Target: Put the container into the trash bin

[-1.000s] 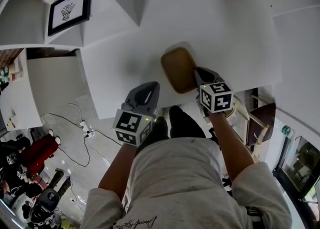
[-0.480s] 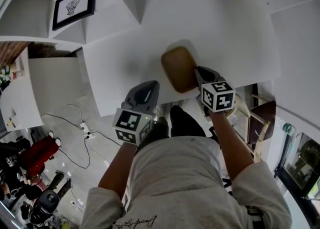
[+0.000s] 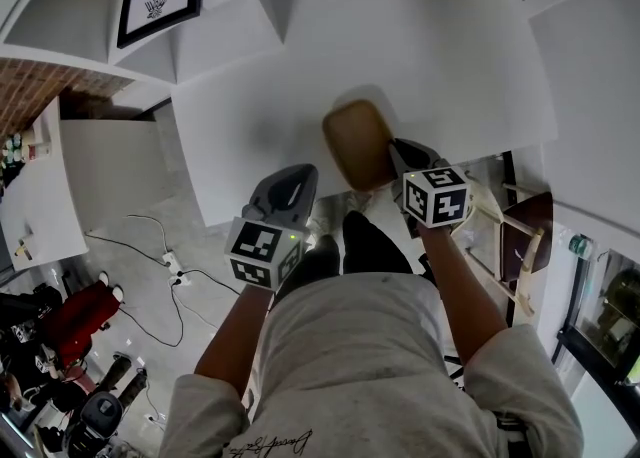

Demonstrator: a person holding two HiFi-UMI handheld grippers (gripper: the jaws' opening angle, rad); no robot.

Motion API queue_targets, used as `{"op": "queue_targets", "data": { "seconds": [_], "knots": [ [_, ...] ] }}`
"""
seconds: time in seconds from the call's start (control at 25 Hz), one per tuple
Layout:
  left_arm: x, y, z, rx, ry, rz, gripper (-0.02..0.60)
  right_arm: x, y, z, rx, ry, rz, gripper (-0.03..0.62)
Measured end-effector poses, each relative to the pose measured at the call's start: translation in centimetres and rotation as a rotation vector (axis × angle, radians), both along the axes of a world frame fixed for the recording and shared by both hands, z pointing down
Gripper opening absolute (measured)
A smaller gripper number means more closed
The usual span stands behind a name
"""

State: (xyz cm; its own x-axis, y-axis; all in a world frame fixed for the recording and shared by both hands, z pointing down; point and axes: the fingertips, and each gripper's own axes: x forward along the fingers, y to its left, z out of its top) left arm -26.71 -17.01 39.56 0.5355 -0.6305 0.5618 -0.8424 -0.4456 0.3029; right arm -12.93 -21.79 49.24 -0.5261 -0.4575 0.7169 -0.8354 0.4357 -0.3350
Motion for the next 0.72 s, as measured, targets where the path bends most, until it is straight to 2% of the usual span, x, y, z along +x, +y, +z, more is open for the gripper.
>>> {"op": "queue_targets", "data": {
  "seconds": [0.32, 0.72],
  "knots": [
    [-0.6, 3.0, -0.6, 0.017, 0.005, 0.028, 0.018, -0.2, 4.0, -0.7, -0.003, -0.016, 0.044, 0.037],
    [0.3, 5.9, -1.4, 0.040, 0.017, 0.123, 0.018, 0.5, 8.6, -1.6, -0.004, -0.025, 0.125, 0.037]
  ]
}}
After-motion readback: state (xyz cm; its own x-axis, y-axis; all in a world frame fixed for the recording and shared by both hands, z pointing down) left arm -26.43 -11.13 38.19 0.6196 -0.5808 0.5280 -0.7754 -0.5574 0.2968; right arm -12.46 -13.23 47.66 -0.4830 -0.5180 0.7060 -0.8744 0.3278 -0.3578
